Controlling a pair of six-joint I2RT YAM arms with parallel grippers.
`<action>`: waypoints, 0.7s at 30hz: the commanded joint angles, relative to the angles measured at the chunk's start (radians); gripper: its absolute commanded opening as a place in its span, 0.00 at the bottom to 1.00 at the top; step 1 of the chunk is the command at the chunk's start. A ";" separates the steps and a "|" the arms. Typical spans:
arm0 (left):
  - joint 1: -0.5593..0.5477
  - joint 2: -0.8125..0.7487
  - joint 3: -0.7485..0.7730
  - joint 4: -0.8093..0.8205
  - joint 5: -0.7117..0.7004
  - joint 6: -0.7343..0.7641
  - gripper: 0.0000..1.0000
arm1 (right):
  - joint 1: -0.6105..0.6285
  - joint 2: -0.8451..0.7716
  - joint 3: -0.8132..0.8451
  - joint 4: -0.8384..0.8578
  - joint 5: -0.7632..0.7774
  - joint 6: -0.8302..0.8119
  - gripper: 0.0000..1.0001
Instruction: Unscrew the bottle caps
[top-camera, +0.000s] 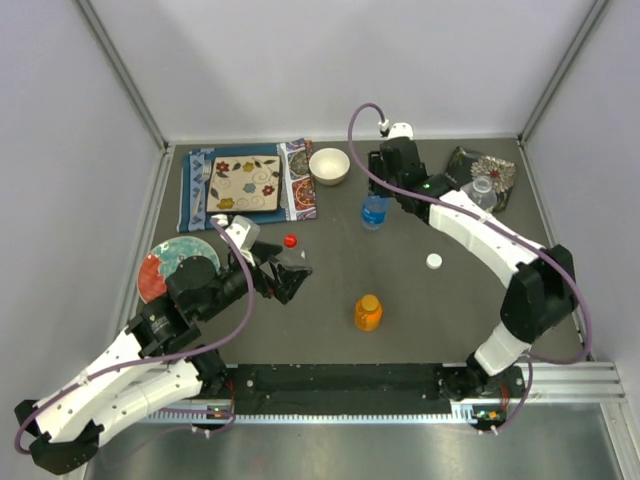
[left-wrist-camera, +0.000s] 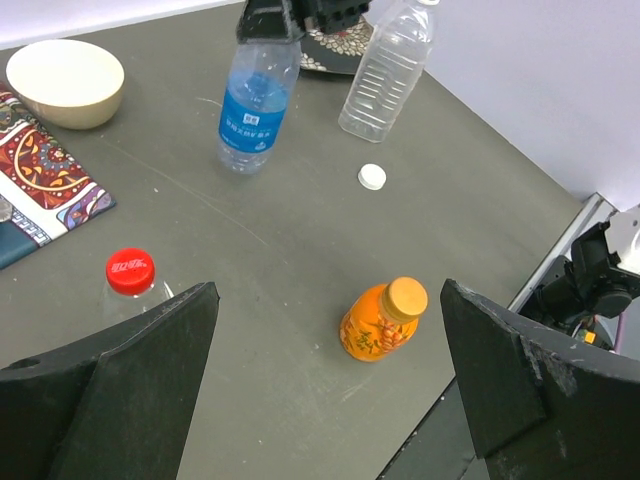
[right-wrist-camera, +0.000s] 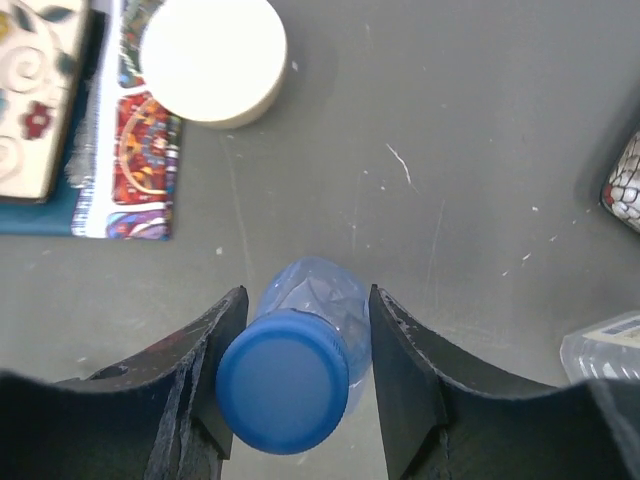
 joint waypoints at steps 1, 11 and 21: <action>-0.001 -0.004 0.002 0.047 -0.041 0.014 0.98 | 0.057 -0.205 0.040 0.017 0.012 0.009 0.37; 0.034 0.088 0.208 0.019 -0.246 0.122 0.99 | 0.060 -0.487 0.005 -0.014 -0.512 0.090 0.26; 0.206 0.219 0.399 0.149 0.590 0.031 0.99 | 0.062 -0.674 -0.055 -0.016 -0.744 0.167 0.00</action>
